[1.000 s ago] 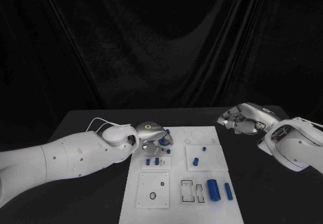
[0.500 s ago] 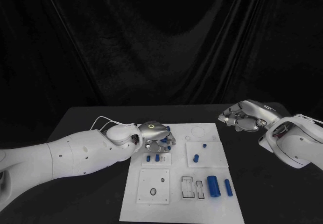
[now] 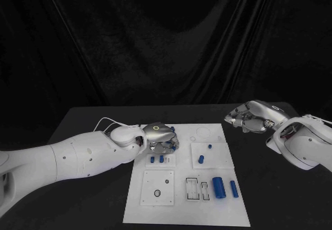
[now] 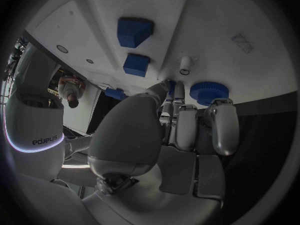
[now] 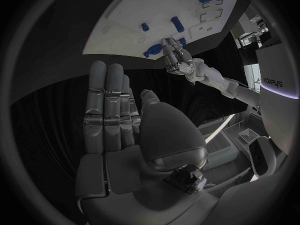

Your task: Assemble the parts on the task board

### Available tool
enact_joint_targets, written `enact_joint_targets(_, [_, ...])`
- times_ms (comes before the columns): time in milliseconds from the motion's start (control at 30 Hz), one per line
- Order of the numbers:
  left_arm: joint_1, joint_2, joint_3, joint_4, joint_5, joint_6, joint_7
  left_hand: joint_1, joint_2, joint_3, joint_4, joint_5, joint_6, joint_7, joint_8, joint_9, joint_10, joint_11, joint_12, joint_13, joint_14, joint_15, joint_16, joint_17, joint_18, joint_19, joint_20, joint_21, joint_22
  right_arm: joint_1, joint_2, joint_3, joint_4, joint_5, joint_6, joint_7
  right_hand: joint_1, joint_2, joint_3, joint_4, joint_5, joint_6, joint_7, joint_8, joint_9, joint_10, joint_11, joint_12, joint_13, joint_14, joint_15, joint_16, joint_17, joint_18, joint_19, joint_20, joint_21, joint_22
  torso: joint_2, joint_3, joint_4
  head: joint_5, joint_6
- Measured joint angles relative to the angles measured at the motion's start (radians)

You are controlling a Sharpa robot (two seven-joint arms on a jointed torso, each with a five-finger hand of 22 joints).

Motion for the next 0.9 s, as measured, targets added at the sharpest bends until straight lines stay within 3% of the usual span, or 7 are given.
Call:
enact_joint_targets(200, [0.0, 0.002, 0.001, -0.003, 0.0, -0.003, 0.006, 0.014, 0.003, 0.019, -0.019, -0.001, 0.042, 0.014, 0.003, -0.005, 0.051, 0.008, -0.04, -0.029, -0.012, -0.001, -0.038, -0.059, 0.0, 0.003, -0.003, 0.0, 0.0, -0.002, -0.001, 0.0, -0.001, 0.0, 0.003, 0.0, 0.0, 0.0, 0.0, 0.0, 0.0, 0.0, 0.0, 0.0, 0.0, 0.007, 0.0, 0.0, 0.0, 0.0, 0.0, 0.0, 0.001, 0.0, 0.0, 0.0, 0.0, 0.001, 0.0, -0.0001, 0.0, 0.0, -0.003])
enact_joint_targets(467, [-0.004, -0.015, 0.0, 0.004, 0.0, -0.028, 0.02, 0.026, 0.009, 0.03, -0.031, -0.003, 0.089, 0.014, 0.012, -0.008, 0.124, 0.004, -0.081, -0.056, -0.009, -0.005, -0.046, -0.075, 0.0, 0.017, -0.008, 0.02, 0.0, -0.003, -0.001, 0.0, -0.002, 0.0, 0.006, 0.001, 0.0, 0.0, 0.0, 0.0, 0.0, 0.0, 0.0, 0.0, 0.0, 0.007, 0.0, 0.0, 0.0, 0.0, 0.0, 0.004, 0.002, 0.0, 0.0, 0.0, 0.0, 0.002, 0.0, -0.0006, 0.0012, 0.0, -0.005])
enact_joint_targets(700, [-0.004, -0.047, 0.0, 0.029, -0.001, -0.073, 0.033, 0.026, 0.009, 0.031, -0.032, -0.001, 0.091, 0.013, 0.004, -0.014, 0.134, 0.004, -0.123, -0.081, -0.006, -0.007, -0.051, -0.081, 0.0, 0.02, -0.012, 0.026, 0.0, -0.003, -0.001, 0.0, -0.003, 0.0, 0.008, 0.002, 0.0, 0.0, 0.0, 0.0, 0.0, 0.0, 0.0, 0.0, 0.0, 0.007, 0.0, 0.0, 0.0, 0.0, 0.0, 0.004, 0.002, 0.0, 0.0, 0.0, 0.0, 0.002, -0.001, -0.0012, 0.0021, -0.002, -0.009])
enact_joint_targets(900, [-0.004, -0.095, 0.0, 0.071, -0.001, -0.117, 0.037, 0.025, 0.009, 0.031, -0.032, -0.018, 0.091, 0.013, -0.004, -0.02, 0.139, 0.002, -0.14, -0.089, -0.001, -0.005, -0.051, -0.082, 0.0, 0.024, -0.008, 0.026, 0.0, -0.004, -0.003, 0.0, -0.003, 0.0, 0.01, 0.002, 0.0, 0.0, 0.003, -0.003, 0.0, 0.004, -0.004, 0.0, 0.0, 0.007, 0.0, 0.0, 0.0, 0.0, 0.0, 0.008, 0.003, 0.0, 0.0, 0.0, 0.0, 0.003, -0.001, -0.001, 0.0022, 0.001, -0.016])
